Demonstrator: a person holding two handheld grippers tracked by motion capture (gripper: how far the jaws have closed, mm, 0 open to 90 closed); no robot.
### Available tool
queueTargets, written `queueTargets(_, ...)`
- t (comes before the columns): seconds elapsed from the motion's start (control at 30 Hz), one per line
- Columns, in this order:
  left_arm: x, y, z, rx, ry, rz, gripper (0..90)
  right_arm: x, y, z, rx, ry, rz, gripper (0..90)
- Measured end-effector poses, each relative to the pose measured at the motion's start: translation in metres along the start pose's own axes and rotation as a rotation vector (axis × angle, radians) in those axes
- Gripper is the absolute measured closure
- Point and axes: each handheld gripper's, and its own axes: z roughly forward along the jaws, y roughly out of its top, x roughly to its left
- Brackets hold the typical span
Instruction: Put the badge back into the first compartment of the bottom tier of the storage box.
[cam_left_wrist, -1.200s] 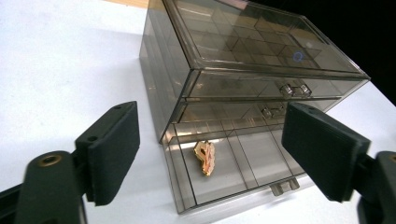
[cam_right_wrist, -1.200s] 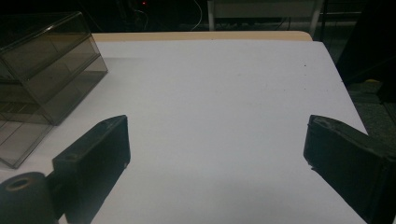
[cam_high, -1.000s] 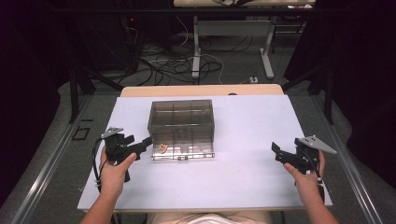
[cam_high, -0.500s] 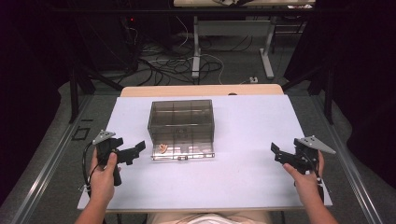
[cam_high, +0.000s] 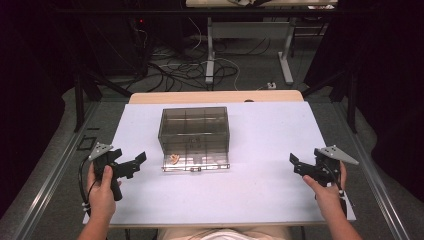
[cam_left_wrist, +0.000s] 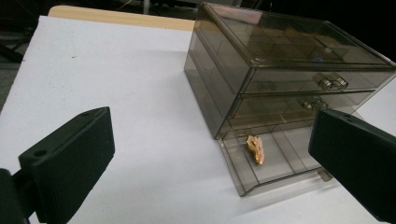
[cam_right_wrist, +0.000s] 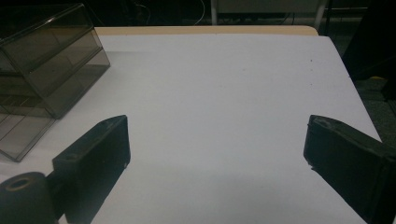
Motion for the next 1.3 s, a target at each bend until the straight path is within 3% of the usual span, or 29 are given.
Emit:
queueTargets(0.27, 0.003, -0.008, 0.006, 0.022, 0.004, 0.017, 0.2, -0.002, 0.000, 0.001, 0.013, -0.006, 0.006, 6.8)
queueTargets(0.43, 0.005, -0.011, 0.010, 0.032, -0.003, -0.014, 0.2, -0.004, -0.001, 0.002, 0.015, -0.001, 0.015, 6.8)
queueTargets(0.7, 0.008, -0.014, 0.013, 0.046, 0.000, -0.020, 0.5, -0.004, -0.002, 0.002, 0.043, -0.007, 0.028, 6.8)
queueTargets(0.87, 0.010, -0.015, 0.014, 0.042, 0.004, -0.030, 0.6, -0.006, -0.003, 0.005, 0.027, -0.006, 0.016, 6.8)
queueTargets(0.97, 0.011, -0.016, 0.014, 0.044, 0.005, -0.040, 0.6, -0.005, -0.002, 0.004, 0.050, -0.005, 0.020, 6.8)
queueTargets(1.3, 0.012, -0.016, 0.015, 0.043, 0.010, -0.053, 0.9, -0.007, -0.004, 0.007, 0.050, 0.000, 0.014, 6.8)
